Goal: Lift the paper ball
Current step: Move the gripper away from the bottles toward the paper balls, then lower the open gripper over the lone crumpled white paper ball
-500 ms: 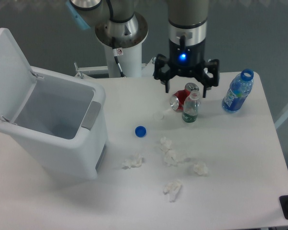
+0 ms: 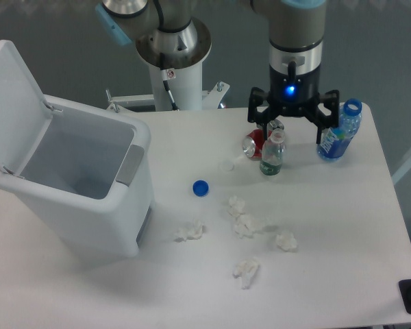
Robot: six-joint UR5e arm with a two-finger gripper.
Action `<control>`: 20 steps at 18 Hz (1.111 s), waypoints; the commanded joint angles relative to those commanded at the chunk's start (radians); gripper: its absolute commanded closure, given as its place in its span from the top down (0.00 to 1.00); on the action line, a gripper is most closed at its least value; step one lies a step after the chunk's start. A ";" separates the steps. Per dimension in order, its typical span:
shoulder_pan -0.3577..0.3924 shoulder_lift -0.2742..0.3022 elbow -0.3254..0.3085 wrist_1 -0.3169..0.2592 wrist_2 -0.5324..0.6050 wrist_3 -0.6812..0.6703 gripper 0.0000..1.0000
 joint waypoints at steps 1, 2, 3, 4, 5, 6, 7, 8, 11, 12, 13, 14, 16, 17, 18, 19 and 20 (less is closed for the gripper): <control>0.002 0.000 -0.015 0.009 0.000 -0.005 1.00; 0.005 0.002 -0.025 0.011 0.000 -0.012 1.00; 0.006 0.000 -0.029 0.009 0.000 -0.017 1.00; 0.006 -0.003 -0.028 0.009 0.002 -0.017 1.00; 0.008 -0.006 -0.028 0.009 0.002 -0.017 1.00; 0.006 -0.017 -0.029 0.008 0.005 -0.017 1.00; 0.006 -0.032 -0.029 0.006 0.005 -0.017 1.00; 0.005 -0.049 -0.031 0.006 0.006 -0.018 1.00; 0.005 -0.084 -0.023 0.011 0.023 -0.032 1.00; 0.005 -0.093 -0.019 0.014 0.026 -0.060 1.00; 0.005 -0.109 -0.010 0.029 0.029 -0.092 1.00; 0.003 -0.129 -0.005 0.060 0.031 -0.122 1.00; 0.003 -0.178 -0.003 0.118 0.035 -0.164 1.00; -0.001 -0.201 0.009 0.127 0.046 -0.182 1.00; -0.008 -0.222 0.026 0.128 0.049 -0.219 1.00; -0.015 -0.241 0.043 0.128 0.049 -0.276 1.00; -0.024 -0.253 0.059 0.128 0.048 -0.322 1.00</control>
